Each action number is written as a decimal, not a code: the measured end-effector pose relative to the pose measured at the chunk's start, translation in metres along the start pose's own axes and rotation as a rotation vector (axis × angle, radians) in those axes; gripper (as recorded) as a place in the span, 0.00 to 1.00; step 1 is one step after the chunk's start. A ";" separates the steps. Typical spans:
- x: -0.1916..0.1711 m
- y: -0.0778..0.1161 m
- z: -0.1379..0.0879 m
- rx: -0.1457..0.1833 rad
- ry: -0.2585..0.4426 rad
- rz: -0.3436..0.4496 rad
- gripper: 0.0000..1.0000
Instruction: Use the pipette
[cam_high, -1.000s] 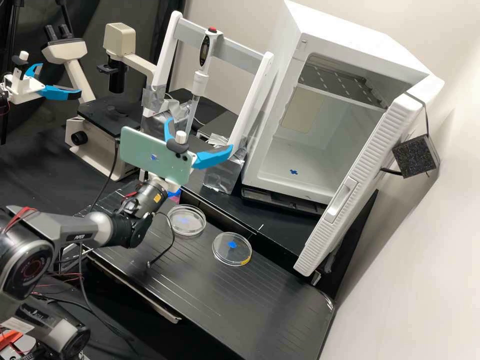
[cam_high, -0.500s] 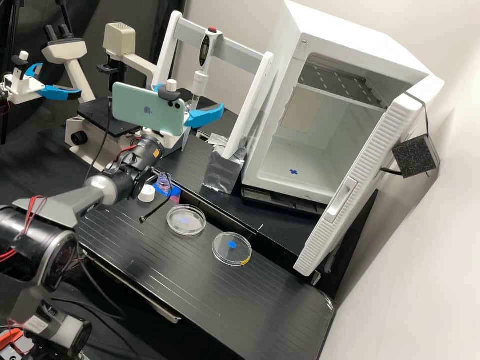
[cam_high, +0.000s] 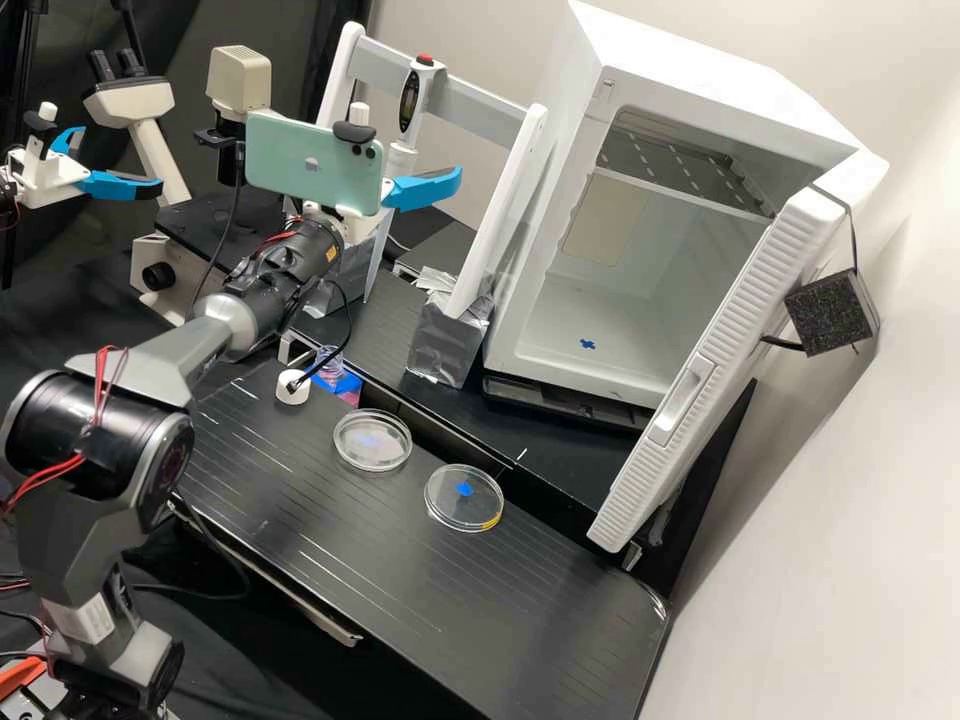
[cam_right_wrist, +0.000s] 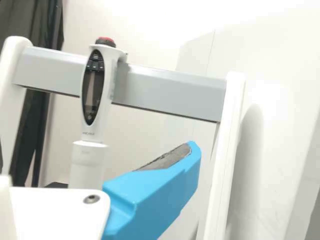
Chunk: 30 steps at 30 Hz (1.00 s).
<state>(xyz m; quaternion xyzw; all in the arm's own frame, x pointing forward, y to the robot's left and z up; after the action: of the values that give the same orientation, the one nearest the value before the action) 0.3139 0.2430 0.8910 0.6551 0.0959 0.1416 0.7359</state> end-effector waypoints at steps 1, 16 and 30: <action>0.003 0.000 -0.001 -0.008 0.000 -0.003 1.00; 0.032 -0.014 -0.007 -0.047 -0.030 -0.070 0.00; 0.037 -0.009 0.003 -0.032 -0.052 -0.061 0.00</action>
<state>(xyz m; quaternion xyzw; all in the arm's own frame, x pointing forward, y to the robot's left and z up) 0.3504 0.2521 0.8839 0.6436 0.0944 0.1037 0.7524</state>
